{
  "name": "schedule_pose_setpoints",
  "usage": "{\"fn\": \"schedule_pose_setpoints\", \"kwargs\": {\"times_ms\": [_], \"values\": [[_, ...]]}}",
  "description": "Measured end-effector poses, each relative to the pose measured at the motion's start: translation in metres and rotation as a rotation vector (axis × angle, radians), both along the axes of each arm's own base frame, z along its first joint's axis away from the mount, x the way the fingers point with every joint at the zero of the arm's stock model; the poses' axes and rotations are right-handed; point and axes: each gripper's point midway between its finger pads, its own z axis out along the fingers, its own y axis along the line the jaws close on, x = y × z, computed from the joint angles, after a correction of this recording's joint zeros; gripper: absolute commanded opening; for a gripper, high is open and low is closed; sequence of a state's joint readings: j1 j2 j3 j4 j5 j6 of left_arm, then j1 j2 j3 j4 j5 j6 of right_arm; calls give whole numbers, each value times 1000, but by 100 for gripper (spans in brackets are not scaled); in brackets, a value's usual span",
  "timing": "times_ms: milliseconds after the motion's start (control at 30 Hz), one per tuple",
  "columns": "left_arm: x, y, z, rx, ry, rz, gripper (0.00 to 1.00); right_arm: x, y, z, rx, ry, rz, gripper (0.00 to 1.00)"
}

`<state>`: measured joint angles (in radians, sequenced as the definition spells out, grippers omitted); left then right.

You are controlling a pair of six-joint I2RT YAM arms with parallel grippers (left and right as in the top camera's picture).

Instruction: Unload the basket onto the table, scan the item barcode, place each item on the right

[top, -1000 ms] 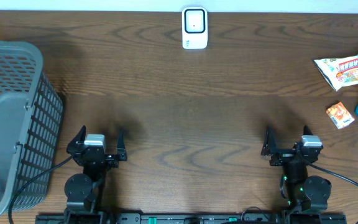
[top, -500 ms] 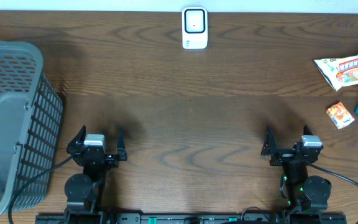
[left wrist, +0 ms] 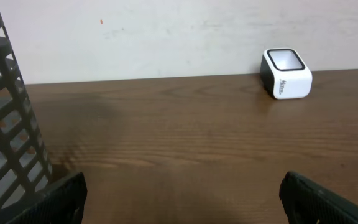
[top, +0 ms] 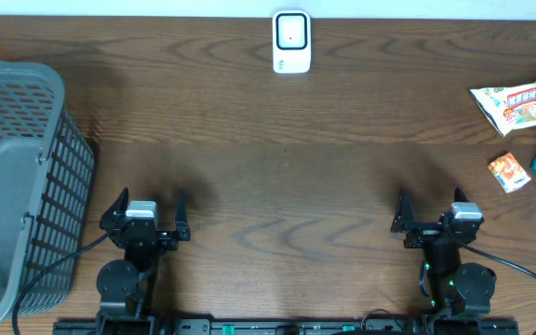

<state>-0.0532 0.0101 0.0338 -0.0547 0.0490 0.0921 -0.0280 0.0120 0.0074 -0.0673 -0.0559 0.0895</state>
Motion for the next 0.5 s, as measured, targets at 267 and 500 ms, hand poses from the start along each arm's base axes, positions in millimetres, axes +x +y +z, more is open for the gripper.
{"fn": "schedule_pose_setpoints", "kwargs": {"times_ms": [267,500], "values": [[0,0,0,-7,0,1,98,0,0,0,0,0,0,99],[0,0,0,-7,0,1,98,0,0,0,0,0,0,99]]}}
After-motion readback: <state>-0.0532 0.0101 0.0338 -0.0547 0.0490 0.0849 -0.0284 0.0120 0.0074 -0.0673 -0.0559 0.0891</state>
